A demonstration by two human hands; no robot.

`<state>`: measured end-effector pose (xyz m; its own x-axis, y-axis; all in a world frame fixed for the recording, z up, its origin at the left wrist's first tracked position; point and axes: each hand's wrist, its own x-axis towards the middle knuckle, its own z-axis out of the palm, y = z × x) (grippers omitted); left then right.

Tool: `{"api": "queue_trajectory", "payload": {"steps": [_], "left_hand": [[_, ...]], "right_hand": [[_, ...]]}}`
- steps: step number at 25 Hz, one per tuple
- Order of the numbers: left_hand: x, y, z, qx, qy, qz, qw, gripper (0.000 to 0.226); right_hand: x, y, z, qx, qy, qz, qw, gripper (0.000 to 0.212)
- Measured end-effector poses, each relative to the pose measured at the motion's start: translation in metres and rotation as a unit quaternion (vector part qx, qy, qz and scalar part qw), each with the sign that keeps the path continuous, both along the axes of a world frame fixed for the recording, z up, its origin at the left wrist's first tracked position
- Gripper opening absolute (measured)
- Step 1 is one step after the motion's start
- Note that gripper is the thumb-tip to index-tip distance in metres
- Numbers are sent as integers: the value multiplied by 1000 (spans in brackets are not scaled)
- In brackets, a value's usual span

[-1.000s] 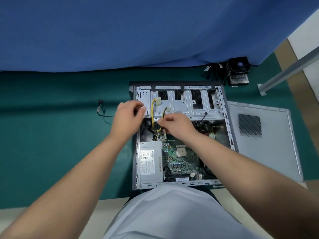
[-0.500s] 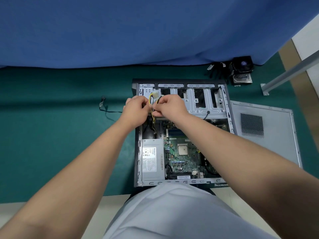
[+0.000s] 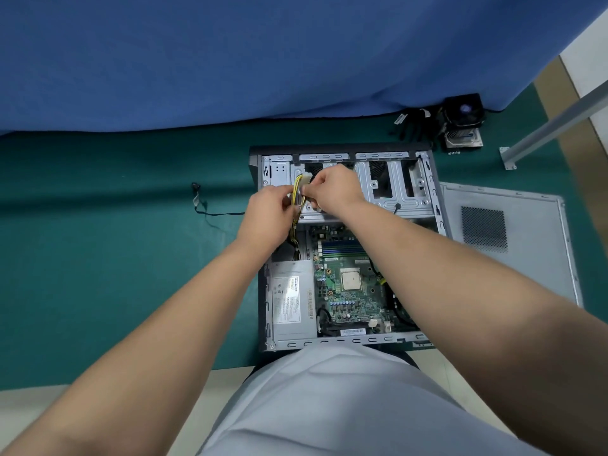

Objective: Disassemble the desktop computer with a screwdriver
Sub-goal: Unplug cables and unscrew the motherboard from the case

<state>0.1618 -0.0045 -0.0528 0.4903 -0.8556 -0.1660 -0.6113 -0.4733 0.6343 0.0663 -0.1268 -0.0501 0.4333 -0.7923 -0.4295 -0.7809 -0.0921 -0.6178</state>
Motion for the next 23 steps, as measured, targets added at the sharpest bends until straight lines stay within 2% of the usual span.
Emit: {"api": "queue_trajectory", "payload": {"steps": [2, 5, 9, 11, 13, 16, 19, 21, 23], "left_hand": [[-8, -3, -4, 8, -28, -12, 1000, 25], [-15, -10, -7, 57, -51, -26, 997, 32], [-24, -18, -5, 133, -140, -84, 978, 47], [-31, -22, -3, 173, -194, -105, 960, 59], [-39, -24, -3, 205, -246, -126, 939, 58], [-45, -27, -3, 251, -305, -167, 903, 48], [-47, -31, 0, 282, -351, -218, 866, 50], [-48, -33, 2, 281, -340, -218, 871, 47], [-42, -30, 4, 246, -276, -175, 912, 40]], "right_hand": [[-5, -5, 2, -34, 15, 47, 998, 21], [-21, -9, 6, 4, -10, 104, 995, 9], [-46, -12, 13, 31, -40, 152, 987, 25], [-62, -17, 17, 29, -59, 124, 990, 23], [-85, -22, 19, 10, -72, 69, 995, 19], [-128, -25, 19, -108, -58, 2, 992, 17], [-162, -21, 12, -157, -45, -37, 986, 16], [-178, -16, 5, -170, -28, -33, 984, 18], [-189, -10, 1, -192, -12, -19, 981, 19]]}}
